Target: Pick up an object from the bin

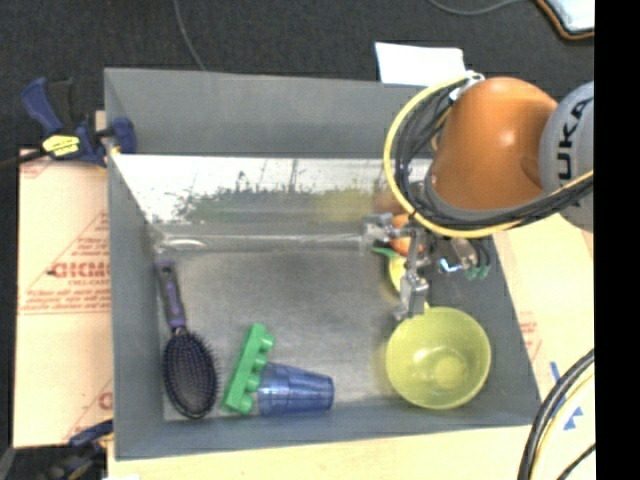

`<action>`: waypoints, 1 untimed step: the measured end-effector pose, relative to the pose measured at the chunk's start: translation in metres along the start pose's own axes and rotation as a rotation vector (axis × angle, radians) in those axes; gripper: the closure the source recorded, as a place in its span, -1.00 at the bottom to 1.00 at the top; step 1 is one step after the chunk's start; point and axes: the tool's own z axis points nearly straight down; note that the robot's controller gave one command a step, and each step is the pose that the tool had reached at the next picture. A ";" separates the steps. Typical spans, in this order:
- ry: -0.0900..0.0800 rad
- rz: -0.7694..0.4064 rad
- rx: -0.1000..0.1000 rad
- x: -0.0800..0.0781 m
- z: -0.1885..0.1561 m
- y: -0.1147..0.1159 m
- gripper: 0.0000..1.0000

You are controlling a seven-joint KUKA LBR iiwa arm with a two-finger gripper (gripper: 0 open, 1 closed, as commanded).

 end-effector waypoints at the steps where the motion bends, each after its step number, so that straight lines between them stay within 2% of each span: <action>1: 0.013 0.102 0.002 0.045 0.122 -0.043 -1.00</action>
Offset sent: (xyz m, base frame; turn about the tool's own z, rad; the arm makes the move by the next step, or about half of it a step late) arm -0.0173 -0.0163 -0.0483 0.1536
